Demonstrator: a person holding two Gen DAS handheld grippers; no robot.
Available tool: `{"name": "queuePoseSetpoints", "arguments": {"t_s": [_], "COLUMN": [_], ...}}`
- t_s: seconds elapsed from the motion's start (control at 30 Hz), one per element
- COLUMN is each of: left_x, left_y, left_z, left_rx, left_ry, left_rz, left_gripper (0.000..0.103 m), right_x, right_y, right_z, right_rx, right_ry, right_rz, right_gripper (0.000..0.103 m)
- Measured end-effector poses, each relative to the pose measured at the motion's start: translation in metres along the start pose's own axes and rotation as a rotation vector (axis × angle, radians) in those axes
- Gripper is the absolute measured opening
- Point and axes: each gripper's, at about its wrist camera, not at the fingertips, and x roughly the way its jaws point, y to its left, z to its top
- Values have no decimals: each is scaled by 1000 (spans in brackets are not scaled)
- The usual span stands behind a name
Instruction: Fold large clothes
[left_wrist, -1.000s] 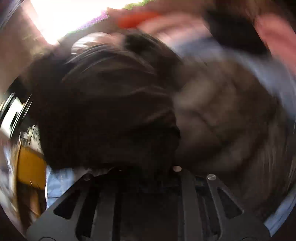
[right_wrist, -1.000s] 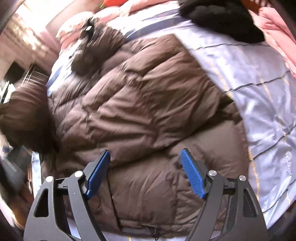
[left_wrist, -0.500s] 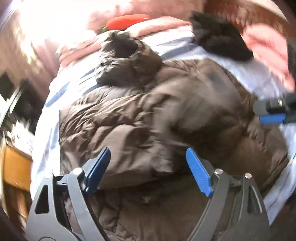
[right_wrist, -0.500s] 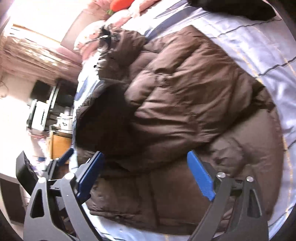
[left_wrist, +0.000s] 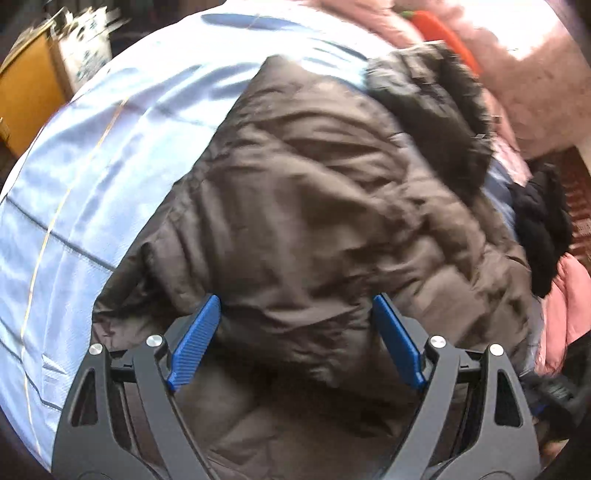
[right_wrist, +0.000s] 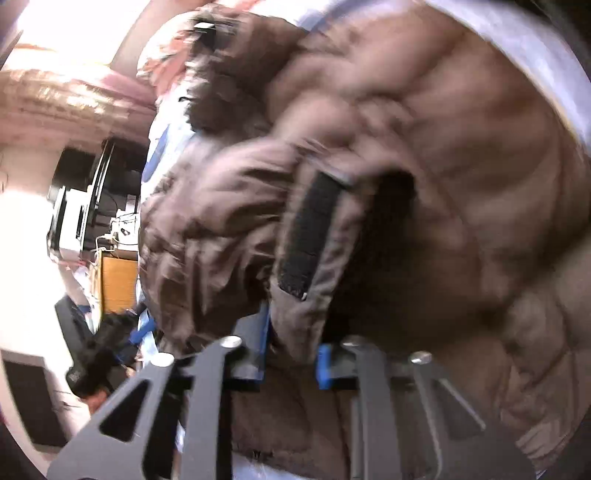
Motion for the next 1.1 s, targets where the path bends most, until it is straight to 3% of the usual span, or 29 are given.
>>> {"name": "queuePoseSetpoints", "arguments": {"t_s": [0.13, 0.23, 0.3, 0.37, 0.4, 0.47, 0.5, 0.63, 0.7, 0.77, 0.8, 0.9, 0.97, 1.03, 1.1], "left_x": [8, 7, 11, 15, 18, 22, 25, 18, 11, 5, 1, -16, -32, -44, -50], "left_y": [22, 33, 37, 36, 34, 26, 23, 13, 14, 22, 27, 36, 39, 45, 56], "left_z": [4, 6, 7, 8, 8, 10, 11, 15, 18, 20, 19, 13, 4, -7, -19], "left_rx": [-78, -152, -176, -172, -161, -128, -113, -66, -57, -76, -86, -44, 37, 127, 179], "left_ry": [28, 30, 40, 52, 54, 50, 54, 29, 11, 25, 34, 50, 42, 35, 77], "left_rz": [-6, -57, -78, -67, -49, 1, 25, 80, 90, 68, 52, 25, 81, 143, 139], "left_gripper": [87, 92, 92, 92, 92, 92, 92, 92, 92, 92, 92, 92, 92, 92, 93], "right_x": [-18, -13, 3, 30, 48, 77, 83, 51, 2, -37, -51, -71, -83, -100, -101], "right_y": [77, 119, 113, 87, 68, 35, 25, 17, 12, -1, -15, -75, -115, -154, -175], "right_z": [41, 75, 96, 113, 117, 119, 116, 101, 88, 76, 71, 53, 31, 0, -23], "right_rx": [-265, -432, -399, -307, -256, -232, -247, -258, -255, -251, -247, -183, -125, -49, 59], "right_ry": [-204, -359, -360, -291, -233, -139, -135, -204, -308, -392, -378, -193, -91, -20, 34], "right_rz": [-118, -278, -368, -447, -485, -536, -513, -458, -374, -366, -388, -455, -472, -453, -357], "right_gripper": [15, 15, 16, 19, 25, 52, 55, 80, 99, 102, 102, 102, 102, 102, 102]}}
